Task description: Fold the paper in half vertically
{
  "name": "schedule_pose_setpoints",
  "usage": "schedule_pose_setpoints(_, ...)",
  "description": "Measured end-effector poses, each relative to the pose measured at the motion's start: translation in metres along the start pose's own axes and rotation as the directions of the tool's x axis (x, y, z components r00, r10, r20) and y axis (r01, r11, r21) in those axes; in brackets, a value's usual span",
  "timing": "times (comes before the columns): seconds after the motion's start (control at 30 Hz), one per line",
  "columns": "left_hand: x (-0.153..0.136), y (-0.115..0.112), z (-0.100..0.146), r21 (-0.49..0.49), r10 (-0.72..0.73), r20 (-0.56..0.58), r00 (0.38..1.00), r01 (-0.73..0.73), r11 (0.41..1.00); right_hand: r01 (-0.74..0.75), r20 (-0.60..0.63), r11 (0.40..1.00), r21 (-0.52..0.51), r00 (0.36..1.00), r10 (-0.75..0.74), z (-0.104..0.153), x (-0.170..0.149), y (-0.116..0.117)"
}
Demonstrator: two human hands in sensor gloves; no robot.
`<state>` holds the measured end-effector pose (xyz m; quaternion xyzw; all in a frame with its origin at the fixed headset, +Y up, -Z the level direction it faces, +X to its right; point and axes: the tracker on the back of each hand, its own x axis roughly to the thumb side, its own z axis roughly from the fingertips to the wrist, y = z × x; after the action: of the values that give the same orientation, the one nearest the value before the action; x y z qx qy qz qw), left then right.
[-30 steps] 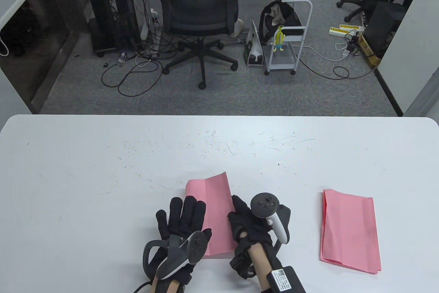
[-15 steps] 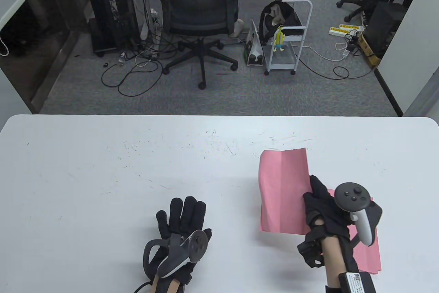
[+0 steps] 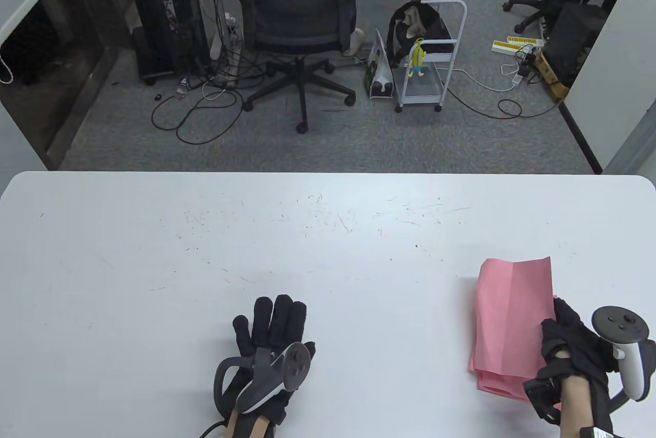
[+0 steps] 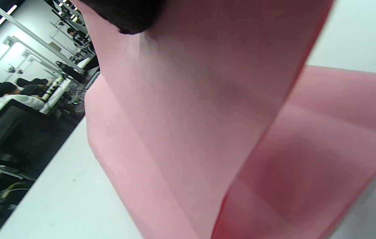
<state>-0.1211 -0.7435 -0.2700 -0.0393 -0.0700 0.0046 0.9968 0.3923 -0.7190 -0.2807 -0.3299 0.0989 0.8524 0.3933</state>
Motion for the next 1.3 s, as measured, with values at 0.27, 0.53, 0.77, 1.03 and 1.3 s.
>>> schedule_pose_setpoints(0.27,-0.002,0.0,-0.001,-0.003,0.004,-0.008,1.0,-0.004,1.0,-0.206,-0.114,0.978,-0.044,0.973,0.2,-0.016,-0.01,0.022)
schedule_pose_setpoints(0.53,-0.003,0.0,-0.002,0.0,0.009,-0.011,1.0,-0.009,1.0,-0.453,-0.178,0.887,-0.092,0.884,0.433,-0.019,0.001,0.047)
schedule_pose_setpoints(0.77,-0.003,-0.001,-0.002,0.007,0.006,-0.014,1.0,-0.006,1.0,-0.659,-0.228,0.747,-0.088,0.744,0.628,-0.017,0.012,0.064)
schedule_pose_setpoints(1.03,-0.004,-0.001,-0.002,0.007,0.007,-0.014,1.0,-0.007,1.0,-0.68,-0.147,0.721,-0.133,0.733,0.665,0.001,0.04,0.068)
schedule_pose_setpoints(1.3,-0.004,-0.002,-0.002,0.009,0.01,-0.017,1.0,-0.01,1.0,-0.678,0.024,0.715,-0.168,0.723,0.691,0.033,0.089,0.085)
